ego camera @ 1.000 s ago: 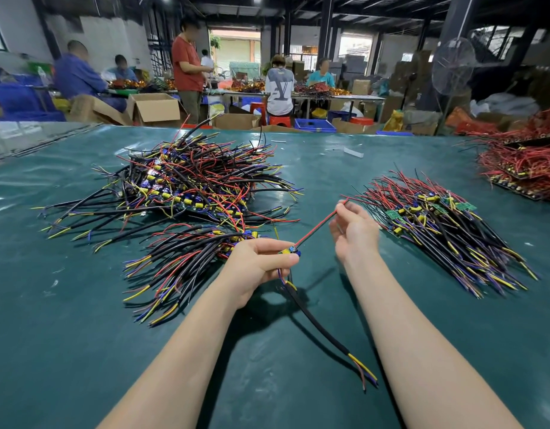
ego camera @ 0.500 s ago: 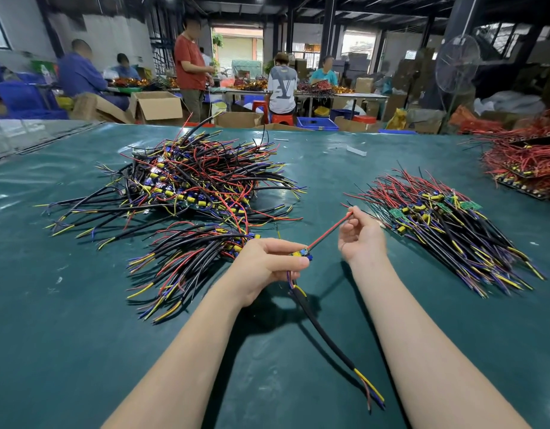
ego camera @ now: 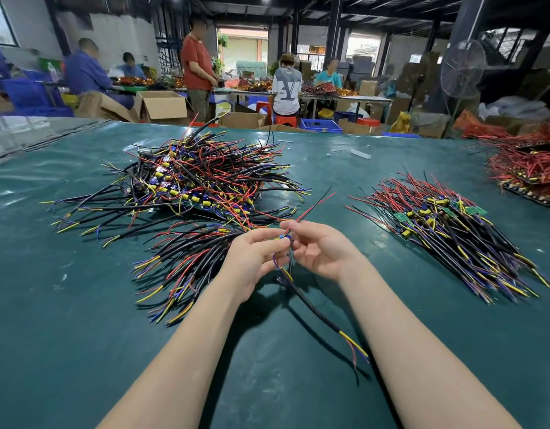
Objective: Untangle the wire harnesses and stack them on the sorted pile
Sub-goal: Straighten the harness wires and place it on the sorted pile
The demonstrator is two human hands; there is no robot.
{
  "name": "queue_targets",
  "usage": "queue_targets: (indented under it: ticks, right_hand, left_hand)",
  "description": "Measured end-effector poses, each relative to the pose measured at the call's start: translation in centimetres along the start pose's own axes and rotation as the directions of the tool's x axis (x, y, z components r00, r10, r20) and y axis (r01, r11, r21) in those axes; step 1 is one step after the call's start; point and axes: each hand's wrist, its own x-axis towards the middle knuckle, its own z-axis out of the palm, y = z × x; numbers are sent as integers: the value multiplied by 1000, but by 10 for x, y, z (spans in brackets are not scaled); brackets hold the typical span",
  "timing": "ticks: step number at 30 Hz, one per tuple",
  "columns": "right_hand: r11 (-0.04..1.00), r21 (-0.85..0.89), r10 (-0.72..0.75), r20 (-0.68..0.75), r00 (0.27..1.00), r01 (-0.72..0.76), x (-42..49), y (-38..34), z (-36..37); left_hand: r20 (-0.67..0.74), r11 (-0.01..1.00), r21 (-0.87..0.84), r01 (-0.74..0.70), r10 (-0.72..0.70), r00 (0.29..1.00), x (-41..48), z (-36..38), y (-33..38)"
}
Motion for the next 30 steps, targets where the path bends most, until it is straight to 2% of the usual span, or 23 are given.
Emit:
queue_targets:
  ticks: [7,11,16,20,22,25,28,30]
  right_hand:
    - [996,-69,-63,26,998,65,0,11,8]
    - [989,64,-123,-98,988,130,0,-2,-2]
    - [970,87,-205,-213,955,228,2,-7,-5]
    - [934,211,-209,-332,920,288,4,-7,-10]
    - [925,259,-180,-345,921,278,4,-6,-12]
    - [918,276,-168,-378,910,284,2,-8,-17]
    - [905,295,-165,-421,892,307,-1,-10,-26]
    - [932,248,-155,-388,909,265,-2,-6,-23]
  left_hand:
    - [-7,999,29,25,-25,1000,-1,-6,2]
    - [-8,996,70,57,-57,998,-2,0,3]
    - [-9,990,72,118,-118,993,-2,2,7]
    - [54,970,189,155,-167,984,-6,1,6]
    - [99,960,222,169,-194,976,-6,1,7]
    - [146,912,375,166,-235,961,-3,-2,8]
    - [166,906,422,30,-109,980,-1,1,5]
    - [105,913,404,-61,20,994,0,0,8]
